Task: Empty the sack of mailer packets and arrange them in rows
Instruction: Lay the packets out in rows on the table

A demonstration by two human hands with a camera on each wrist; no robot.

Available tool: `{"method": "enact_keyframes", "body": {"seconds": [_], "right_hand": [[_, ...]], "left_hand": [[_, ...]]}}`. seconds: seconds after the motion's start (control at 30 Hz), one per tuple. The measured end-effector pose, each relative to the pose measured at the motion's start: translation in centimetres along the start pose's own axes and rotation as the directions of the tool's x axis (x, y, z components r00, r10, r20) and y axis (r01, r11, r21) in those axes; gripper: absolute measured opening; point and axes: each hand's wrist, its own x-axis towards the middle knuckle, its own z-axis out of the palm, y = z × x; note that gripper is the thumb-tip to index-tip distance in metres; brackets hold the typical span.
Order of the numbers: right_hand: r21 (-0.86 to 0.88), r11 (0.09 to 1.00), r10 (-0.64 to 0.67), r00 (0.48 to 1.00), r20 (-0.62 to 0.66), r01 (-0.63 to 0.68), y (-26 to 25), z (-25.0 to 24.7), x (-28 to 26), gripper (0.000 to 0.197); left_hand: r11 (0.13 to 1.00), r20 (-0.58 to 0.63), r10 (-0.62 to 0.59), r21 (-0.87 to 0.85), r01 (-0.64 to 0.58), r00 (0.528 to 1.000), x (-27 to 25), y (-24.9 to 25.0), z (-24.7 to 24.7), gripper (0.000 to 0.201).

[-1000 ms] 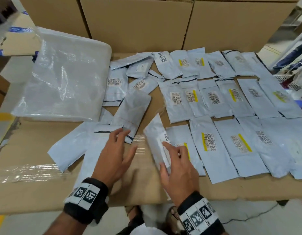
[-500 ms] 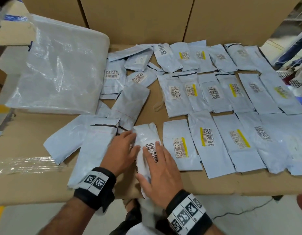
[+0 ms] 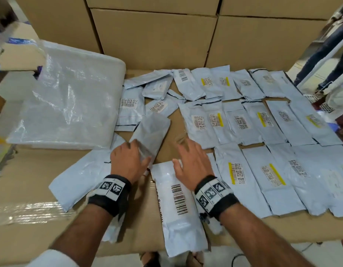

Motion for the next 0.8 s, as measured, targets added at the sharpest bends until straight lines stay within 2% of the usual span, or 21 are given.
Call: {"method": "enact_keyframes", "body": {"seconds": [0.13,0.23,0.33,0.43,0.5,0.53,0.6,0.63,0.67,0.7,0.77,0.8], "right_hand": [[-0.196,0.980,-0.001,0.976,0.219,0.045,1.8,1.0,5.7,0.053],[-0.268,0.963,0.086,0.960,0.267,-0.012,2.5,1.3,7.0,0.049],[-0.076,0.991,0.118,0.979,0.167,-0.106,1.3,1.0,7.5,0.048],[0.254,0.942,0.199,0.974,0.108,-0.221,-0.6,0.4,7.9,0.057],[0.488,0.808,0.294,0.944,0.150,-0.329,-1.4,-0.1,8.6,0.067],[0.591,0.708,0.336,0.921,0.199,-0.386,-1.5,-0.4,9.0,0.072],[0.732,0.488,0.403,0.867,0.294,-0.475,-1.0,-0.8,10.1,0.079],[0.763,0.408,0.420,0.845,0.331,-0.502,-0.5,-0.6,10.4,0.073],[0.759,0.389,0.434,0.831,0.349,-0.522,0.1,-0.4,10.6,0.059],[0.729,0.427,0.443,0.827,0.346,-0.534,0.8,-0.1,11.0,0.044],[0.673,0.494,0.438,0.827,0.353,-0.550,1.9,0.0,11.2,0.035],[0.685,0.487,0.416,0.833,0.364,-0.542,2.0,-0.4,11.1,0.031]], "left_hand": [[0.996,0.043,-0.063,0.064,0.061,0.997,2.2,0.4,0.3,0.068],[0.995,0.087,-0.095,0.019,0.094,0.992,3.3,0.9,-0.1,0.073],[0.971,0.084,-0.078,-0.220,0.095,0.993,4.3,1.2,-0.9,0.069],[0.924,-0.042,0.004,-0.382,-0.020,0.999,4.5,2.5,-1.7,0.065],[0.893,-0.137,0.058,-0.435,-0.112,0.989,4.1,4.1,-2.3,0.058],[0.863,-0.159,0.093,-0.479,-0.159,0.983,3.8,4.9,-2.5,0.055],[0.767,-0.137,0.205,-0.593,-0.246,0.969,3.2,6.2,-2.7,0.050],[0.720,-0.101,0.270,-0.639,-0.270,0.958,3.0,6.5,-2.7,0.051],[0.695,-0.061,0.325,-0.661,-0.282,0.944,2.7,6.6,-2.7,0.053],[0.706,-0.028,0.357,-0.647,-0.289,0.934,2.5,6.3,-2.7,0.055],[0.809,0.028,0.355,-0.509,-0.292,0.935,2.1,4.8,-2.4,0.064],[0.870,0.071,0.338,-0.405,-0.283,0.938,1.9,3.7,-2.0,0.071]]}}
